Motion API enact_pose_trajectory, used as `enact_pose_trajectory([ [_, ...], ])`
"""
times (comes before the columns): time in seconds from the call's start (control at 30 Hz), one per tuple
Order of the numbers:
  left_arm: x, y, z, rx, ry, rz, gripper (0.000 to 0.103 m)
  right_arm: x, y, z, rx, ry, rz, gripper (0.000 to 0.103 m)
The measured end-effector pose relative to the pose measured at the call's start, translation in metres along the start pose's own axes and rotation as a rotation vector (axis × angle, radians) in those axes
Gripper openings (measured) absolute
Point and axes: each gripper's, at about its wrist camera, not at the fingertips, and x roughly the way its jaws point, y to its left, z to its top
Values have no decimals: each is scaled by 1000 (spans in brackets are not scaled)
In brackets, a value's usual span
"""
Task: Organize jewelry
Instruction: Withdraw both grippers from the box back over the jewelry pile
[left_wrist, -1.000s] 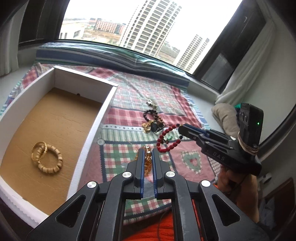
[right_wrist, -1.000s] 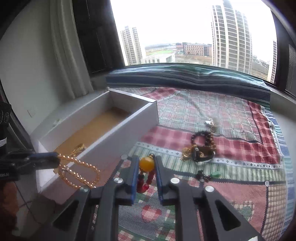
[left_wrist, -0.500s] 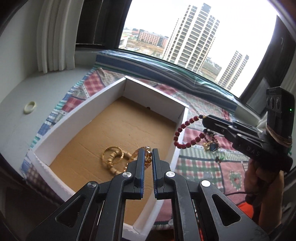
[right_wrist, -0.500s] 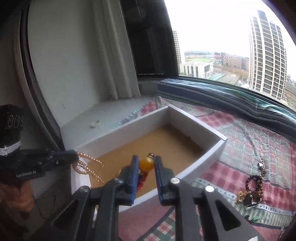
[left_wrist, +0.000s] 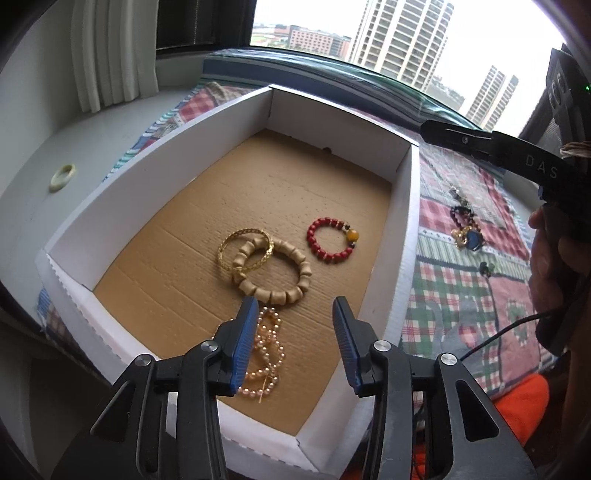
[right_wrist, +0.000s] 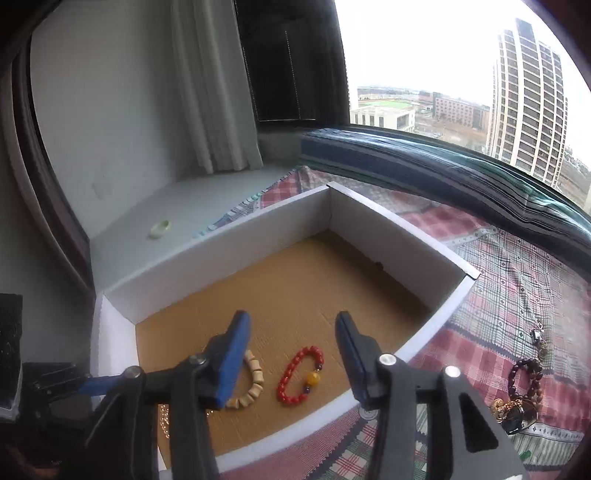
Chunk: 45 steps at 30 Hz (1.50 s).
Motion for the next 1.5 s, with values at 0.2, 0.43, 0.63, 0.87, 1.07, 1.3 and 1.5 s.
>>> enact_pose_trajectory([
  [0.2, -5, -51, -2, 114, -31, -88, 43, -46, -23, -21, 19, -65, -69, 56],
  [0.43, 2, -138, -10, 259, -23, -257, 43, -91, -69, -79, 86, -111, -192, 59],
  [0.63, 23, -205, -22, 306, 7, -377, 55, -131, -142, -146, 260, -113, -366, 62],
  [0.87, 68, -243, -34, 345, -19, -298, 62, -164, -186, -230, 424, -138, -620, 63],
  [1.07, 112, -247, -29, 353, -47, -194, 62, -159, -207, -261, 519, -186, -648, 63],
  [1.3, 162, -238, -17, 306, 1, -103, 62, -143, -223, -272, 535, -156, -647, 63],
  [1.5, 174, -236, -17, 306, 7, -74, 63, -145, -233, -285, 596, -170, -644, 63],
])
